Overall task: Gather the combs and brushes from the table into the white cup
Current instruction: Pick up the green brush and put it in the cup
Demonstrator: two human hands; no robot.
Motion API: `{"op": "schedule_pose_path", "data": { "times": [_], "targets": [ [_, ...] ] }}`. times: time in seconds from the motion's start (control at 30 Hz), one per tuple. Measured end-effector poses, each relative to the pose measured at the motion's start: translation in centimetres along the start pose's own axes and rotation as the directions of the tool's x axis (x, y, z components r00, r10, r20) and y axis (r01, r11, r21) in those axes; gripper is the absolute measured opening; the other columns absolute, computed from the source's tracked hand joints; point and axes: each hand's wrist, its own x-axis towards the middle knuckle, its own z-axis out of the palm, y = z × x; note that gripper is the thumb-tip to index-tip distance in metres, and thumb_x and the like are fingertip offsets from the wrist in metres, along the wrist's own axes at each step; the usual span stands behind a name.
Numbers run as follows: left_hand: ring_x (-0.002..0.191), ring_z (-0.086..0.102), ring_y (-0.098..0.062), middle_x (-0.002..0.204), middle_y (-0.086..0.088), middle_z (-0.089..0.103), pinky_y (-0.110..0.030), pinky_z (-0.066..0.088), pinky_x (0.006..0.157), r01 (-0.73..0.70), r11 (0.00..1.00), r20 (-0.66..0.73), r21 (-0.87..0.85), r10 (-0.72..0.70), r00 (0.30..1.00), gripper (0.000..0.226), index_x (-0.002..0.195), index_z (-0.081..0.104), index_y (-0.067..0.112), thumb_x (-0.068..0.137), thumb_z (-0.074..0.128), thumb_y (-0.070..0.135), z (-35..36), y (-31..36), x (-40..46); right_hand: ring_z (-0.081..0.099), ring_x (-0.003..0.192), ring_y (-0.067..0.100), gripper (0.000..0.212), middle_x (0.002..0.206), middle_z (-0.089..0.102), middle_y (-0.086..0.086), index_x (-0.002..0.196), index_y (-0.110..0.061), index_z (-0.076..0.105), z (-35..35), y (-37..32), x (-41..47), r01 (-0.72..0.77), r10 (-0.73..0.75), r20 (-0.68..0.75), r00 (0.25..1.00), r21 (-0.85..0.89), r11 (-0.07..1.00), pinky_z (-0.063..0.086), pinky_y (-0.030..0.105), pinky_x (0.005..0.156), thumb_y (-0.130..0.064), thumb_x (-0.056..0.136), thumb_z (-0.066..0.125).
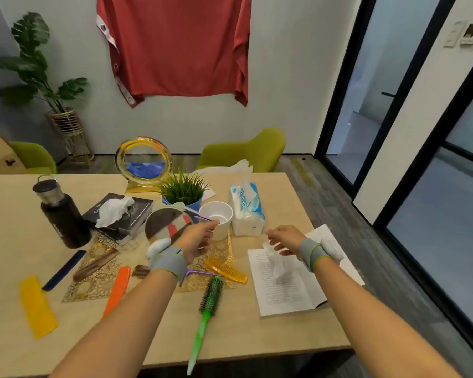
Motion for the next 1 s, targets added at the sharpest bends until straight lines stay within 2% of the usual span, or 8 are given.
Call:
{"op": "schedule_pose_path", "data": {
  "times": [0.1,0.23,0.43,0.6,0.77,0.83,0.93,1.0],
  "targets": [
    [0.044,0.036,-0.005,0.049,0.009,0.039,-0.016,0.027,0.043,0.046,0.997,-0.016,0.067,-0.045,0.999,0.023,0.068,0.051,0.022,0.087,0.059,0.032,0.3,-0.9,0.7,0.047,0.064,0.018,0.027,0.070,0.052,0.002,0.065,-0.016,0.047,0.1,0.9,1.4,-0.006,-0.004,-0.091,0.996,-0.102,0.995,0.039,0.026,0.057,-0.030,0.085,0.059],
    [0.049,0.038,-0.007,0.056,0.006,0.041,-0.017,0.029,0.044,0.101,0.993,-0.039,0.054,-0.099,0.994,0.020,0.071,0.052,0.020,0.087,0.059,0.031,0.7,-2.2,1.7,0.054,0.087,0.024,0.031,0.081,0.057,0.006,0.060,-0.020,0.043,0.3,2.3,2.8,0.001,-0.055,-0.188,0.981,-0.274,0.962,0.045,0.034,0.081,-0.026,0.080,0.065],
    [0.053,0.038,-0.010,0.064,0.003,0.042,-0.021,0.030,0.051,0.155,0.980,-0.063,0.124,-0.148,0.987,0.019,0.076,0.052,0.019,0.087,0.059,0.032,1.2,-4.4,2.9,0.050,0.081,0.022,0.030,0.066,0.048,-0.003,0.060,-0.020,0.044,0.4,3.3,3.7,-0.017,-0.009,-0.163,0.987,-0.158,0.987,0.040,0.029,0.072,-0.025,0.081,0.065],
    [0.050,0.030,-0.014,0.063,-0.002,0.038,-0.024,0.025,0.049,0.269,0.924,-0.122,0.273,-0.244,0.962,0.022,0.077,0.046,0.014,0.086,0.062,0.025,-0.1,-7.2,3.6,0.054,0.082,0.022,0.026,0.081,0.056,0.005,0.062,-0.021,0.048,1.5,3.9,3.8,-0.004,-0.008,-0.093,0.996,-0.123,0.992,0.043,0.031,0.074,-0.027,0.081,0.064],
    [0.060,0.036,-0.015,0.071,-0.004,0.040,-0.023,0.031,0.052,0.328,0.874,-0.177,0.358,-0.282,0.943,0.024,0.089,0.047,0.012,0.083,0.066,0.025,-0.7,-9.5,4.0,0.053,0.063,0.012,0.025,0.077,0.055,0.001,0.065,-0.020,0.047,2.6,4.0,3.6,0.002,-0.004,-0.024,1.000,-0.101,0.995,0.042,0.022,0.054,-0.028,0.083,0.062],
    [0.067,0.037,-0.017,0.071,-0.003,0.040,-0.023,0.032,0.052,0.311,0.868,-0.169,0.386,-0.265,0.949,0.026,0.087,0.046,0.012,0.082,0.068,0.024,-0.6,-10.1,4.3,0.053,0.063,0.012,0.025,0.080,0.057,0.004,0.065,-0.019,0.047,3.0,4.1,3.3,0.013,-0.014,-0.007,1.000,-0.109,0.994,0.041,0.022,0.053,-0.027,0.084,0.061],
    [0.063,0.037,-0.017,0.067,0.000,0.039,-0.025,0.033,0.053,0.243,0.862,-0.194,0.444,-0.172,0.966,0.038,0.070,0.038,0.015,0.075,0.075,0.015,-0.4,-10.7,4.6,0.053,0.068,0.016,0.025,0.087,0.058,0.008,0.065,-0.018,0.047,3.4,4.0,3.0,0.036,-0.034,0.018,0.999,-0.119,0.992,0.041,0.022,0.054,-0.026,0.085,0.060],
    [0.072,0.043,-0.020,0.069,0.001,0.040,-0.027,0.038,0.063,0.221,0.823,-0.224,0.523,-0.118,0.967,0.044,0.066,0.036,0.018,0.069,0.080,0.014,-0.6,-11.2,4.6,0.053,0.068,0.016,0.025,0.088,0.058,0.009,0.066,-0.018,0.047,3.8,4.1,2.7,0.043,-0.038,0.037,0.999,-0.124,0.991,0.041,0.022,0.055,-0.026,0.086,0.060]
  ]
}}
